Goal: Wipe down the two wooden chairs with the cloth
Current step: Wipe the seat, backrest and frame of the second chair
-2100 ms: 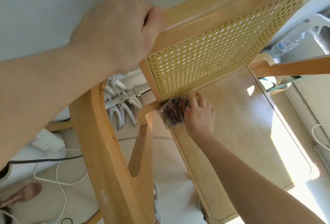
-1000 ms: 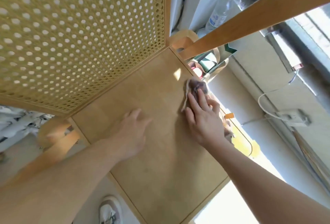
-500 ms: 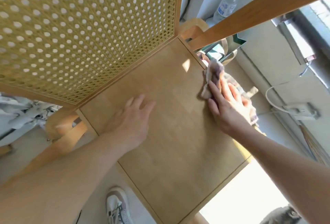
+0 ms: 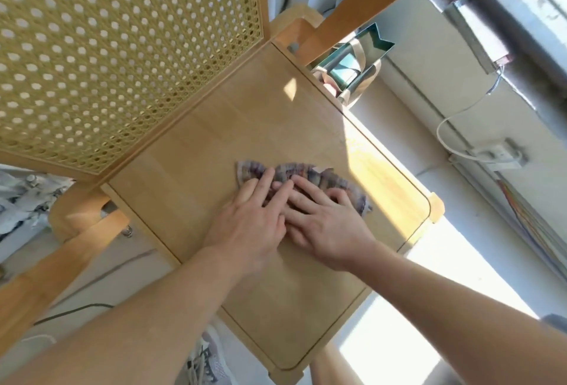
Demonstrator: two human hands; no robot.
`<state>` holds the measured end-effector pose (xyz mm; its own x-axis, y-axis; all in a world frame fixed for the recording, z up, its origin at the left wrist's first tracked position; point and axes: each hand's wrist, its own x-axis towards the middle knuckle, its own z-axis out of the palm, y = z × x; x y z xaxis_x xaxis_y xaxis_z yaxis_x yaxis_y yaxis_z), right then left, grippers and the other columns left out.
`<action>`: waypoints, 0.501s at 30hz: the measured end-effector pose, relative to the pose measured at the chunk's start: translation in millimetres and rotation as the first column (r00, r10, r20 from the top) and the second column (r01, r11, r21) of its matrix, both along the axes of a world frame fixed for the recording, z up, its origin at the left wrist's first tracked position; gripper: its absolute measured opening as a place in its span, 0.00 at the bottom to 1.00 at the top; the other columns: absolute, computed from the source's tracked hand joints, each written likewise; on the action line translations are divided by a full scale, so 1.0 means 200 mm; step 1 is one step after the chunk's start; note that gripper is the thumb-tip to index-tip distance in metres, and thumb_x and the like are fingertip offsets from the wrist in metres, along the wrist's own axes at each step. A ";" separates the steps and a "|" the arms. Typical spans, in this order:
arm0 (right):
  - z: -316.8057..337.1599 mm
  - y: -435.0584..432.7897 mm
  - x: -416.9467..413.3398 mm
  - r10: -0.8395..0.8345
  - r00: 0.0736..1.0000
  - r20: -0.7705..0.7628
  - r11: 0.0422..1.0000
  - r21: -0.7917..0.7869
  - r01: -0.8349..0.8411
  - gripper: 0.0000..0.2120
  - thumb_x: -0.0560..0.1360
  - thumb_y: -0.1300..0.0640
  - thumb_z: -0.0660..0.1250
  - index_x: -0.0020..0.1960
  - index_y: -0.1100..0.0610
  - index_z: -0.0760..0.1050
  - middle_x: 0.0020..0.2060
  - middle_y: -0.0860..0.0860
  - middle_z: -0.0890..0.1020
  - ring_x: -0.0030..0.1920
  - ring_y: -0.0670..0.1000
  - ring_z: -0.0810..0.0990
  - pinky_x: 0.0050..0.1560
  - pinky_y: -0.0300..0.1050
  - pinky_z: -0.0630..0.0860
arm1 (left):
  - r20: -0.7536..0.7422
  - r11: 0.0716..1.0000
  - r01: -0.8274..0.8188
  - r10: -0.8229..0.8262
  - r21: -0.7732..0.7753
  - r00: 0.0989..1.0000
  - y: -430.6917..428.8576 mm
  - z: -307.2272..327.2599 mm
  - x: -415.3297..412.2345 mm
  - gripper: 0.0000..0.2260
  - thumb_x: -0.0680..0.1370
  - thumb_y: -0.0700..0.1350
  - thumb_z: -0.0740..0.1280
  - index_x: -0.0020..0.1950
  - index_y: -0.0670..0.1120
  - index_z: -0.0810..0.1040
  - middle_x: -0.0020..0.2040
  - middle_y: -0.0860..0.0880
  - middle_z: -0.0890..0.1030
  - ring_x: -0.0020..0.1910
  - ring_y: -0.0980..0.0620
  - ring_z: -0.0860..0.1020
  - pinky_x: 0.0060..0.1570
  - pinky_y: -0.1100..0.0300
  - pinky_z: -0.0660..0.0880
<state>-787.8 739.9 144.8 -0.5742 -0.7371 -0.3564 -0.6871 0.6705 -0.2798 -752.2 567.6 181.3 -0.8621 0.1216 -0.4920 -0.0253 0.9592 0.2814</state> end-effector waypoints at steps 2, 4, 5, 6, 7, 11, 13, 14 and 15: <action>-0.01 0.18 -0.12 -0.083 0.996 -0.039 0.995 0.045 0.085 0.24 0.81 0.40 0.48 0.76 0.39 0.55 0.77 0.40 0.54 0.78 0.48 0.52 0.63 0.56 0.64 | -0.036 0.997 0.027 -0.025 0.072 0.999 0.16 -0.03 -0.11 0.27 0.81 0.54 0.52 0.78 0.55 0.45 0.79 0.51 0.44 0.76 0.51 0.47 0.70 0.55 0.57; -0.02 0.33 -0.16 -0.204 0.978 -0.045 0.976 0.067 0.207 0.25 0.81 0.40 0.48 0.77 0.38 0.51 0.78 0.39 0.50 0.77 0.46 0.44 0.67 0.61 0.60 | -0.045 0.992 0.052 -0.047 0.114 0.998 0.37 -0.05 -0.25 0.28 0.81 0.53 0.53 0.78 0.54 0.44 0.79 0.51 0.44 0.77 0.51 0.45 0.72 0.53 0.53; -0.02 0.39 -0.16 -0.283 0.958 -0.045 0.954 0.085 0.286 0.27 0.80 0.41 0.50 0.77 0.38 0.49 0.78 0.39 0.48 0.77 0.46 0.42 0.67 0.62 0.58 | -0.051 0.989 0.072 -0.066 0.125 0.997 0.47 -0.05 -0.31 0.27 0.81 0.53 0.53 0.78 0.53 0.46 0.79 0.50 0.46 0.77 0.51 0.46 0.72 0.53 0.52; -0.03 0.44 -0.14 -0.364 0.929 -0.063 0.924 0.101 0.369 0.29 0.78 0.40 0.52 0.77 0.38 0.48 0.78 0.39 0.47 0.77 0.47 0.40 0.68 0.62 0.56 | -0.061 0.987 0.097 -0.089 0.131 0.994 0.55 -0.05 -0.35 0.27 0.81 0.52 0.53 0.78 0.52 0.48 0.79 0.49 0.48 0.77 0.50 0.47 0.72 0.52 0.52; -0.03 0.46 -0.11 -0.430 0.898 -0.090 0.892 0.110 0.438 0.30 0.77 0.40 0.54 0.77 0.38 0.49 0.78 0.41 0.48 0.77 0.49 0.40 0.68 0.61 0.55 | -0.072 0.984 0.124 -0.115 0.128 0.991 0.61 -0.04 -0.36 0.26 0.81 0.52 0.53 0.78 0.51 0.50 0.78 0.48 0.50 0.77 0.49 0.48 0.72 0.52 0.52; -0.04 0.34 0.12 -0.606 0.792 -0.075 0.790 0.059 0.610 0.33 0.74 0.37 0.53 0.77 0.44 0.56 0.78 0.49 0.55 0.78 0.57 0.46 0.65 0.65 0.59 | -0.094 0.969 0.222 -0.212 0.108 0.973 0.60 -0.04 -0.24 0.26 0.81 0.51 0.53 0.78 0.53 0.48 0.79 0.51 0.49 0.77 0.51 0.47 0.72 0.53 0.50; -0.03 0.21 0.27 -0.631 0.775 -0.039 0.775 0.018 0.632 0.33 0.76 0.38 0.55 0.78 0.46 0.55 0.79 0.50 0.53 0.78 0.58 0.44 0.67 0.64 0.57 | -0.066 0.962 0.256 -0.251 0.098 0.966 0.49 -0.03 -0.13 0.27 0.82 0.50 0.51 0.78 0.54 0.44 0.79 0.53 0.45 0.77 0.53 0.44 0.73 0.53 0.49; -0.03 0.14 0.34 -0.624 0.781 -0.023 0.781 0.011 0.624 0.33 0.76 0.38 0.56 0.78 0.46 0.53 0.79 0.50 0.51 0.78 0.58 0.42 0.69 0.63 0.54 | -0.039 0.961 0.266 -0.264 0.079 0.964 0.42 -0.02 -0.06 0.27 0.82 0.50 0.50 0.78 0.53 0.42 0.79 0.53 0.43 0.77 0.53 0.43 0.74 0.52 0.49; -0.02 0.07 0.42 -0.612 0.791 -0.005 0.791 0.019 0.612 0.34 0.77 0.37 0.56 0.79 0.45 0.51 0.79 0.49 0.49 0.78 0.56 0.39 0.70 0.61 0.50 | -0.002 0.961 0.271 -0.272 0.060 0.962 0.36 0.00 0.01 0.27 0.82 0.50 0.49 0.78 0.53 0.40 0.79 0.52 0.41 0.77 0.52 0.41 0.74 0.51 0.49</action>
